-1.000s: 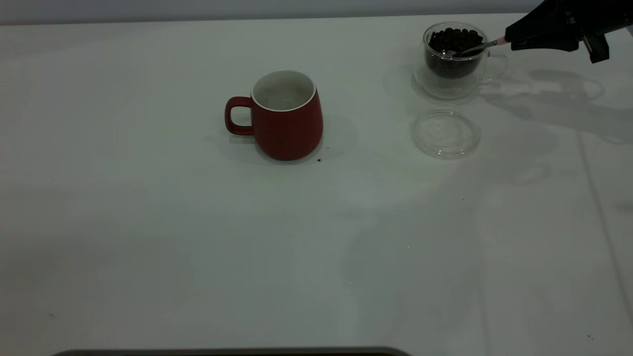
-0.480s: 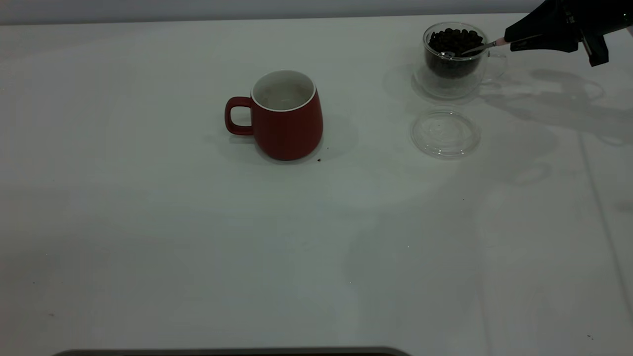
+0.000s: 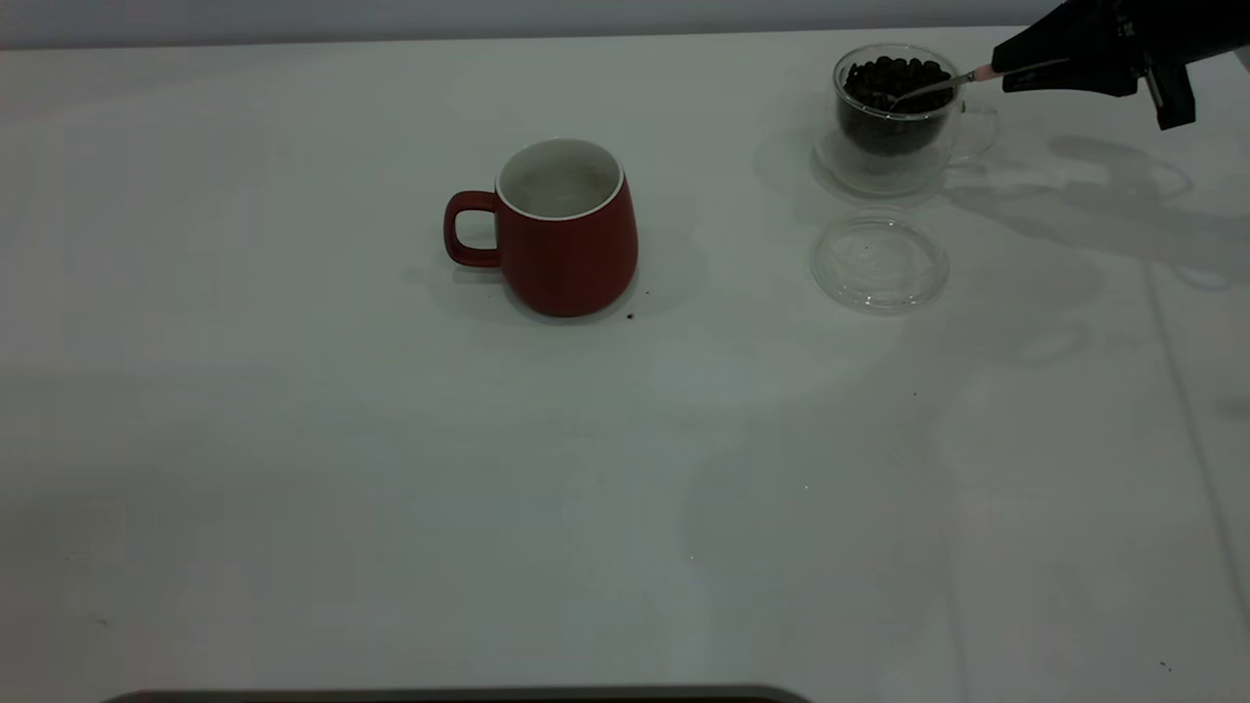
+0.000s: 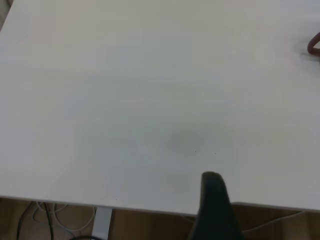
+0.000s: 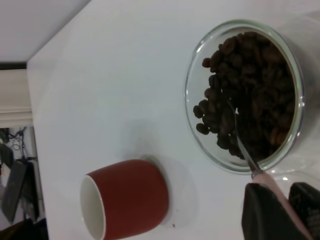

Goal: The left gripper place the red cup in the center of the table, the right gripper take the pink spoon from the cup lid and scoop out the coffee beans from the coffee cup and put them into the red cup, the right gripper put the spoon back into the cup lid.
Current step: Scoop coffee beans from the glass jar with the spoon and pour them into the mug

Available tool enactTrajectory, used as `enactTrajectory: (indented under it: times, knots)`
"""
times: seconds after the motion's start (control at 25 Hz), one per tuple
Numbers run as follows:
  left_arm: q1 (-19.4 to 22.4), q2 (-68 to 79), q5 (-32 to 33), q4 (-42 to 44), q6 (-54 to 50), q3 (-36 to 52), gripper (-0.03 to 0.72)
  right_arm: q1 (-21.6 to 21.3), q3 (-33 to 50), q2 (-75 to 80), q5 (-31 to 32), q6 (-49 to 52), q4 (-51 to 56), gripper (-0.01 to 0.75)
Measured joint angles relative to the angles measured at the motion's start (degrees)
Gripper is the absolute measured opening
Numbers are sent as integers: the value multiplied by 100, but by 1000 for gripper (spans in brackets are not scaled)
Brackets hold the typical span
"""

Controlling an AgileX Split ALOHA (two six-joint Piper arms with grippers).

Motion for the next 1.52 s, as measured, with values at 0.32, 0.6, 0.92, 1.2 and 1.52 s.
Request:
enactTrajectory:
  times: [0.32, 0.6, 0.92, 1.2, 1.52]
  knots:
    - [0, 0, 0, 0, 0, 0, 586, -228, 0, 0, 146, 15, 107, 94]
    - [0, 0, 0, 0, 0, 0, 586, -373, 0, 0, 317, 15, -80, 94]
    - [0, 0, 0, 0, 0, 0, 586, -488, 0, 0, 647, 38, 165, 94]
    - [0, 0, 0, 0, 0, 0, 586, -729, 0, 31, 1047, 28, 376, 94]
    - [0, 0, 0, 0, 0, 0, 586, -728, 0, 38, 1086, -94, 898, 94]
